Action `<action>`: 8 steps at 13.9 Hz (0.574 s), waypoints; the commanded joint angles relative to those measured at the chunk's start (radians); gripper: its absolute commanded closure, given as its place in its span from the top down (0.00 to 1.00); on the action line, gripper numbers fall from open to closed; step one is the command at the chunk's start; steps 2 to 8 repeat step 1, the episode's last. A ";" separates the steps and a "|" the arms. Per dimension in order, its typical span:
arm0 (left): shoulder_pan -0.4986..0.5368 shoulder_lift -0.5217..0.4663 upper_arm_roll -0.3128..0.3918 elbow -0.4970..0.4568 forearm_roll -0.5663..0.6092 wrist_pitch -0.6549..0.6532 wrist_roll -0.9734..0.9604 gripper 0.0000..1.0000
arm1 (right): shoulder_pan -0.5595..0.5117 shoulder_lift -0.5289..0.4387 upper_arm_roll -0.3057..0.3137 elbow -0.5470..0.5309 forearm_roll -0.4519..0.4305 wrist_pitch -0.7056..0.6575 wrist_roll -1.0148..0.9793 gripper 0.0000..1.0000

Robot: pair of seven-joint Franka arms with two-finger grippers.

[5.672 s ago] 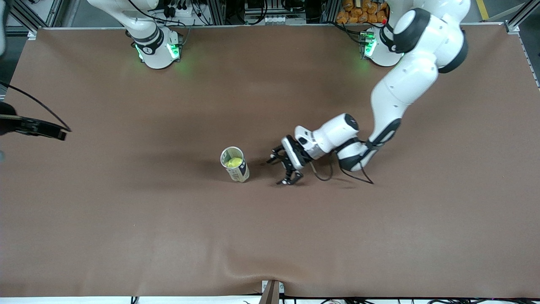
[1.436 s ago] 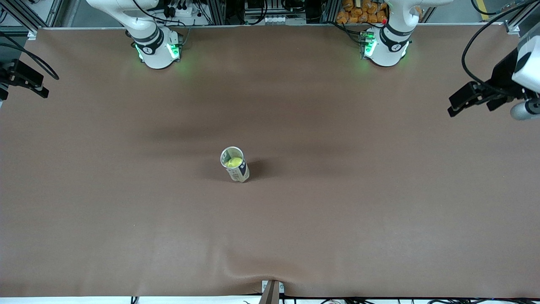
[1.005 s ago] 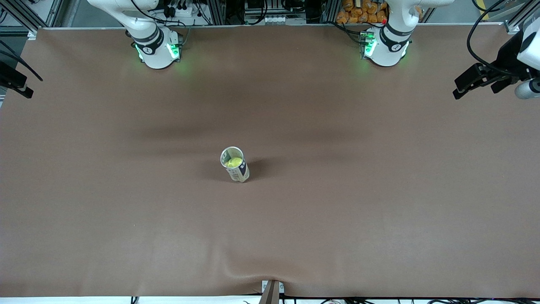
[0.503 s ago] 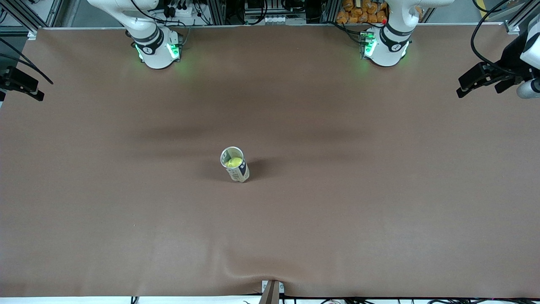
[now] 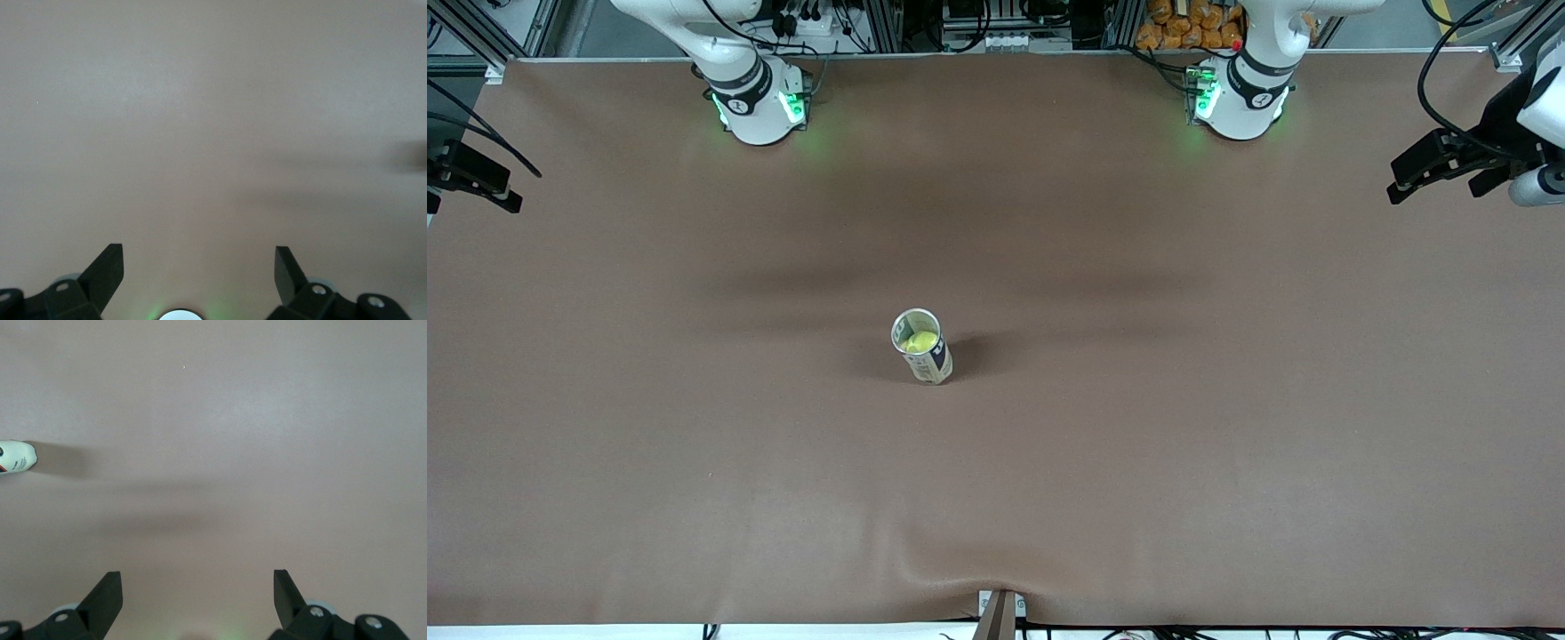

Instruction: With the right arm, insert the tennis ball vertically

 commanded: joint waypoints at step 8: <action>-0.010 -0.018 -0.008 -0.009 0.012 -0.025 0.010 1.00 | -0.002 -0.012 0.004 -0.020 0.007 0.011 -0.012 1.00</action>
